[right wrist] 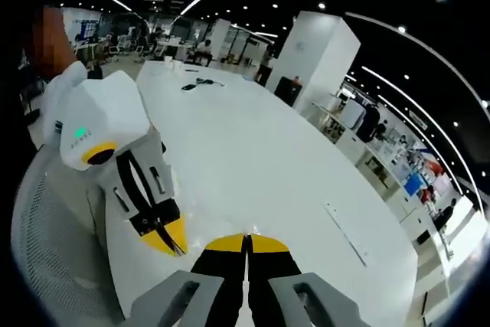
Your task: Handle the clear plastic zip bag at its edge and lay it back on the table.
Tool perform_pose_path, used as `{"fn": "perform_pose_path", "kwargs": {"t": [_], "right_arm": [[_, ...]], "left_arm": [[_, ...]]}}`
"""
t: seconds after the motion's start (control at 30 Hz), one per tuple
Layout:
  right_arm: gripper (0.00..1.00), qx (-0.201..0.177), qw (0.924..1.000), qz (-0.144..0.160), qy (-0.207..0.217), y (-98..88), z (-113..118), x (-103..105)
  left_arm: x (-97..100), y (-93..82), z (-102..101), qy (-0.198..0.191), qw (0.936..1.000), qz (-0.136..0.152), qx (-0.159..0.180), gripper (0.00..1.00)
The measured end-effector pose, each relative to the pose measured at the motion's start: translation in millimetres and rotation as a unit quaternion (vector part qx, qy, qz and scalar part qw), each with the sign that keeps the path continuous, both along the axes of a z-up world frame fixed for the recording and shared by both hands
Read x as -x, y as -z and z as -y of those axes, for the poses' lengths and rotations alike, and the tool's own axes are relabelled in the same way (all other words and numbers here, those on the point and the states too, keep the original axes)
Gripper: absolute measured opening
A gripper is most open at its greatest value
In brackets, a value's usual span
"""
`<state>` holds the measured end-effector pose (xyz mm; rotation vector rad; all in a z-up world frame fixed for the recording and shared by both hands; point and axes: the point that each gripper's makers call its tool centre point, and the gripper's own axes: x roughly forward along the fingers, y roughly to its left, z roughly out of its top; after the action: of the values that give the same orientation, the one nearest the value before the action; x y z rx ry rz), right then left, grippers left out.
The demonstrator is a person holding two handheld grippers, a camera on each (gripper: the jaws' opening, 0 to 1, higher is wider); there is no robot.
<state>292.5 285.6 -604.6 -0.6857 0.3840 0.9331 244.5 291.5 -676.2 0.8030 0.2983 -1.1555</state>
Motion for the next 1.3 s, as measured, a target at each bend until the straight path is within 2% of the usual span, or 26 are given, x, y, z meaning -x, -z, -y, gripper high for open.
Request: {"fn": "perform_pose_path", "kwargs": {"t": [0.17, 0.67, 0.97, 1.3], "right_arm": [[0.0, -0.008, 0.9997, 0.021, -0.003, -6.9, -1.8, -1.0], [0.0, 0.003, 0.9964, 0.079, -0.029, -19.2, -9.2, -4.5], [0.0, 0.009, 0.9951, 0.091, -0.037, -19.2, -15.2, -4.7], [0.0, 0.01, 0.9957, 0.086, -0.035, -12.4, -14.7, -9.5]], "left_arm": [[-2.3, -1.2, -0.4, -0.004, 0.9999, 0.009, -0.002, 0.01], [-20.2, -9.1, -8.3, -0.038, 0.9988, 0.03, 0.001, 0.02], [-25.0, -5.2, -11.8, -0.047, 0.9985, 0.026, -0.003, 0.03], [-29.9, -1.1, -13.9, -0.054, 0.9984, 0.016, -0.001, 0.02]]}}
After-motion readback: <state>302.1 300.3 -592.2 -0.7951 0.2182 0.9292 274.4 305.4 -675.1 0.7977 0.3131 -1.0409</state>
